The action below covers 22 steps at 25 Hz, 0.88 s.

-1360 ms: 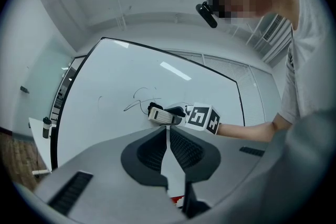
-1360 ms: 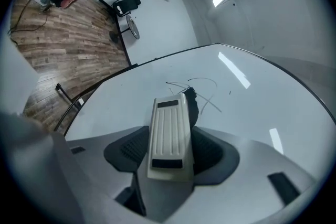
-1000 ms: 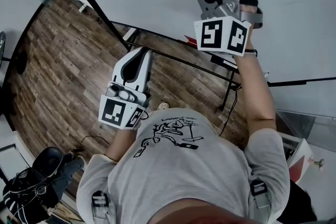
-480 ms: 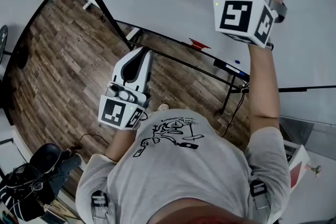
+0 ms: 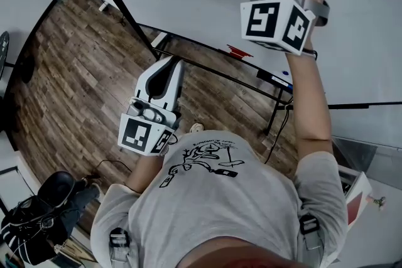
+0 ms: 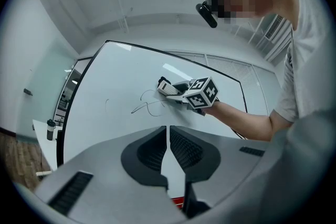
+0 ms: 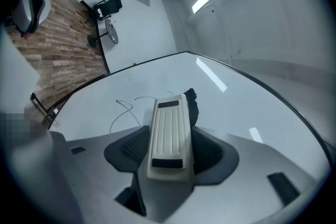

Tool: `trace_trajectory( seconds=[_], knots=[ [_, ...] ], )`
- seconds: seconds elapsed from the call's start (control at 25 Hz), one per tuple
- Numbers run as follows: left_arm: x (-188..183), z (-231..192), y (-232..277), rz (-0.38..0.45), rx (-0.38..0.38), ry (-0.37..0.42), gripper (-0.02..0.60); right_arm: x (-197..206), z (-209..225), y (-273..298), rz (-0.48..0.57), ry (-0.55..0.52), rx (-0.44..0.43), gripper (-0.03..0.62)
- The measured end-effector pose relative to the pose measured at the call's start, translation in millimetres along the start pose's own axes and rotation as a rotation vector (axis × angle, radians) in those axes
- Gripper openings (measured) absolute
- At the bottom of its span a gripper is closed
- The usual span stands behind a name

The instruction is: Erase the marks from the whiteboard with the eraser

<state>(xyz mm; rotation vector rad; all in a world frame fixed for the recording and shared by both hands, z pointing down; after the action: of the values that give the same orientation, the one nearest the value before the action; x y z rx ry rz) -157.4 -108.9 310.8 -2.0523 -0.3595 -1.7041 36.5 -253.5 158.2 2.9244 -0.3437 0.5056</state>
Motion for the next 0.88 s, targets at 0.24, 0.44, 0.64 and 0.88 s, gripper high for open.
trace_trajectory(
  seconds=[0.24,0.44,0.64,0.88],
  knots=[
    [1,-2,-1,-0.005,-0.006,0.001,0.035,-1,-26,10,-0.011,-0.015,-0.057,0.259],
    [4,-3,0,-0.01,-0.01,0.0,0.035,2,-49,21,-0.023,-0.021,-0.096,0.258],
    [3,-4,-2,-0.011,-0.018,-0.003,0.035,2,-74,31,-0.033,-0.041,-0.149,0.259],
    [1,-7,-5,-0.008,-0.031,-0.006,0.035,4,-110,47,-0.072,-0.095,-0.224,0.259]
  ],
)
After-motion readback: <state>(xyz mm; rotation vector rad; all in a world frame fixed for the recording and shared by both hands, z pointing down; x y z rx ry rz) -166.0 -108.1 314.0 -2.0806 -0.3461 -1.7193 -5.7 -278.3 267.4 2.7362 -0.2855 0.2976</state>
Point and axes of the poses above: the fingertips, and each gripper's own axes: y forward along the fingers, z to its right, x out of its underside, the point moved 6 cm from there along -y, backward along the fingers, and after that the axes turned 14 degrees about -x, right-handed, at the moved point
